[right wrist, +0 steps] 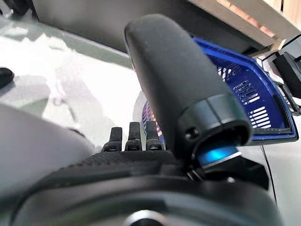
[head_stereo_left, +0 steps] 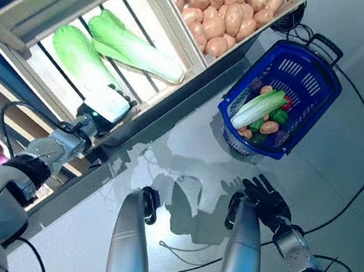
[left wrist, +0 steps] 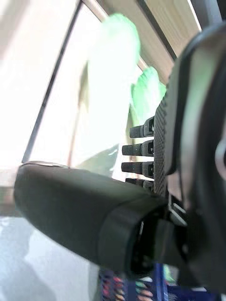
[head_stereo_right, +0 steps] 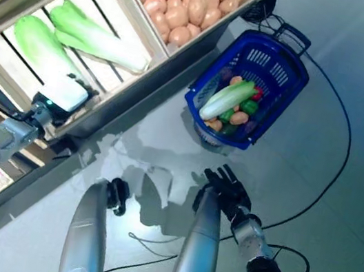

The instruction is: Put vegetables into the basket

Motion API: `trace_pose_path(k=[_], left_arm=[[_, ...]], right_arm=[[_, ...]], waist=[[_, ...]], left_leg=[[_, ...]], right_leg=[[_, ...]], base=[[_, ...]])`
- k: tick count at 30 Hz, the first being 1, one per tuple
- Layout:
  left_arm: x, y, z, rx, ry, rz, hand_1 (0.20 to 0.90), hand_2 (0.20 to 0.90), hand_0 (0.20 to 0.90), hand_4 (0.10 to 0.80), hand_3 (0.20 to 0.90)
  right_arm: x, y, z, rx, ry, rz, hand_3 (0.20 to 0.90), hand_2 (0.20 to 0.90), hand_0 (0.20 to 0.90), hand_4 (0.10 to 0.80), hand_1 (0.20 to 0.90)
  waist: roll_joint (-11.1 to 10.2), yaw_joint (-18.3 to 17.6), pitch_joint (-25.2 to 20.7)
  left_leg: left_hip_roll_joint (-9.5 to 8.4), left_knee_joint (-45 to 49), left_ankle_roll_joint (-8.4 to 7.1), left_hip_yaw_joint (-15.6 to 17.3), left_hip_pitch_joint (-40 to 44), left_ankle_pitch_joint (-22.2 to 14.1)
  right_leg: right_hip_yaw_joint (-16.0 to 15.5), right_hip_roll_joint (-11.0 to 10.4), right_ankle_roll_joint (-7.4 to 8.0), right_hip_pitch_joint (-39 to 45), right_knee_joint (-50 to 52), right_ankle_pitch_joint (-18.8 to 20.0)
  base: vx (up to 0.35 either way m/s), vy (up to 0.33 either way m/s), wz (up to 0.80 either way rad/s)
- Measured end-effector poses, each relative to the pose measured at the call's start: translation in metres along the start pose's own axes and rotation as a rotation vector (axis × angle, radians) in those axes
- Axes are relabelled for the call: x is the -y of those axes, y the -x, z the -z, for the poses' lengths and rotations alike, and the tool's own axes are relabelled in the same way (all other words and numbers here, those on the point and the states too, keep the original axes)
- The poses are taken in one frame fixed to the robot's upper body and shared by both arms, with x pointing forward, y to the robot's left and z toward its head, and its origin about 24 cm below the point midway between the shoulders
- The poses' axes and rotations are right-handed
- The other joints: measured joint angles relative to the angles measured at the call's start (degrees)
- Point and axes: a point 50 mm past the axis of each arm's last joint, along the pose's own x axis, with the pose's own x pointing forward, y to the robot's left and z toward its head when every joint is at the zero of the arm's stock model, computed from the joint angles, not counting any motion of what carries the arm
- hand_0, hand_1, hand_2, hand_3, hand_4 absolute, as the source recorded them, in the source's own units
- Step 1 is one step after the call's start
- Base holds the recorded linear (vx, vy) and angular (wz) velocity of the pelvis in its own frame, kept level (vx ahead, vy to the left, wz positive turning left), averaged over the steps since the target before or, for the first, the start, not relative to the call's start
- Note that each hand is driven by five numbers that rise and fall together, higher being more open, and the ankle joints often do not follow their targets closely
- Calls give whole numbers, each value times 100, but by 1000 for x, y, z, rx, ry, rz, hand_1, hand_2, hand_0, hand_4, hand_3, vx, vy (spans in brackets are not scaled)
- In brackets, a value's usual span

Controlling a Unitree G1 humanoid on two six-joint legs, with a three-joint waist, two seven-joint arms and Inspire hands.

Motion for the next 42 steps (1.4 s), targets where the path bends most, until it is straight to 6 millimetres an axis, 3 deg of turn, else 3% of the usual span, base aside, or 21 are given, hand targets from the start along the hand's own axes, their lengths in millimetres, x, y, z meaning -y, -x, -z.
trace_pose_path(k=[10, 26, 34, 35, 36, 37, 42], left_arm=[[-26, -5, 21, -40, -88, -99, 900, 900, 900, 800, 900], [-58, 2, 67, -106, -289, -164, 900, 900, 900, 800, 900], [-78, -5, 74, -111, -283, -133, 900, 900, 900, 800, 900], [-78, -6, 74, -111, -279, -131, 839, 839, 839, 759, 839], [-78, -5, 74, -111, -280, -125, 714, 714, 714, 676, 714], [-78, -5, 74, -109, -280, -123, 300, 300, 300, 400, 300], [-84, -3, 79, -104, -288, -178, 300, 300, 300, 400, 300]], right_arm=[[7, 3, -21, 31, 31, 23, 900, 900, 900, 800, 900], [13, 11, -58, 115, 40, 15, 900, 900, 900, 800, 900], [30, 18, -60, 117, 29, 66, 900, 900, 900, 800, 900], [31, 18, -60, 118, 26, 69, 900, 900, 900, 800, 900], [33, 20, -60, 122, 22, 69, 900, 900, 900, 800, 900], [35, 21, -62, 125, 23, 67, 900, 900, 900, 800, 900], [36, 23, -69, 150, 9, 54, 900, 900, 900, 800, 900]], waist=[[-45, -8, 39], [-85, -20, 81], [-84, -43, 84], [-84, -41, 83], [-83, -39, 83], [-83, -38, 83], [-81, -60, 80]], left_leg=[[99, 305, 6, -22, -679, -3], [332, 1374, -27, -226, -2000, -222], [392, 1660, -8, -240, -2235, -376], [392, 1660, -12, -242, -2233, -379], [396, 1660, -15, -245, -2232, -381], [397, 1672, -17, -254, -2241, -381], [413, 1728, -27, -291, -2334, -387]], right_leg=[[10, -15, -14, -630, 300, -7], [72, -139, -192, -2015, 1459, -332], [111, -166, -200, -2262, 1658, -367], [111, -166, -202, -2262, 1663, -373], [112, -166, -203, -2263, 1677, -385], [113, -166, -208, -2269, 1699, -397], [104, -162, -213, -2361, 1744, -399]], base=[[-11, 76, 2], [27, 60, -1], [22, 74, -5], [0, 0, 0], [0, 0, 0], [0, 0, 0], [-3, -17, -2]])
